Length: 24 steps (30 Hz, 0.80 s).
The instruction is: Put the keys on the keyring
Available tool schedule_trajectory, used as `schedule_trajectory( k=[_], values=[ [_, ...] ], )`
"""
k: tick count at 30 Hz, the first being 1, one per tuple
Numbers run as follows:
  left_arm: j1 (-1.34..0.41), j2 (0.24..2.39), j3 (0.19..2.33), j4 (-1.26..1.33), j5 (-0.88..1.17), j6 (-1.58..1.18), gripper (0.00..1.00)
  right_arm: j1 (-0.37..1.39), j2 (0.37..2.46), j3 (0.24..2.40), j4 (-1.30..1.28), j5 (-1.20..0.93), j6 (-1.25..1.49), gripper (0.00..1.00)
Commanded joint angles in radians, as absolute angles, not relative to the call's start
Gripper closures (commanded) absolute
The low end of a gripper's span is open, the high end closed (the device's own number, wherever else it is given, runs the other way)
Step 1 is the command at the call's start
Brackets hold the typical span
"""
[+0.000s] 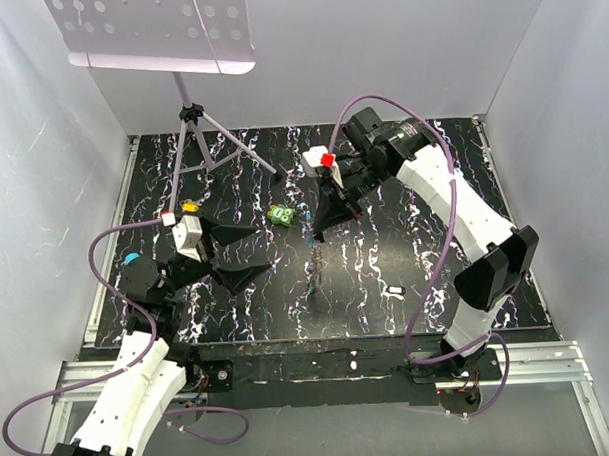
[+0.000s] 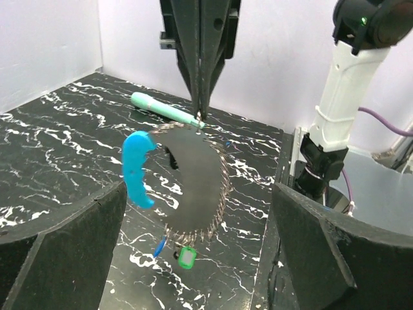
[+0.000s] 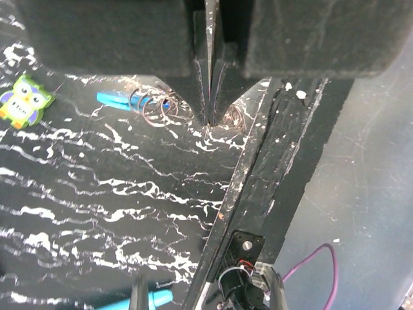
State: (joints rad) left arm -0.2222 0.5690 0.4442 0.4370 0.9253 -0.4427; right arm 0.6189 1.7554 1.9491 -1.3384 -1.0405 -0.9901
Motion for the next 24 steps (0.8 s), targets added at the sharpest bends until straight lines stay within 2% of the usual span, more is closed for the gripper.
schedule_trajectory(
  k=[1,5,10,24],
  values=[
    [-0.284,0.549,0.423,0.474,0.922,-0.335,0.07,0.638,1.684,1.925,-1.479,-1.152,-1.212,0.99],
    [-0.357,0.552,0.454,0.353,0.856,-0.194,0.09,0.655,1.671,1.895,-1.512,-1.157,-1.308,0.99],
    [-0.423,0.586,0.479,0.327,0.810,-0.130,0.15,0.669,1.674,1.894,-1.526,-1.157,-1.339,0.99],
    [-0.523,0.666,0.503,0.380,0.730,-0.164,0.51,0.681,1.683,1.890,-1.531,-1.172,-1.356,0.99]
  ],
)
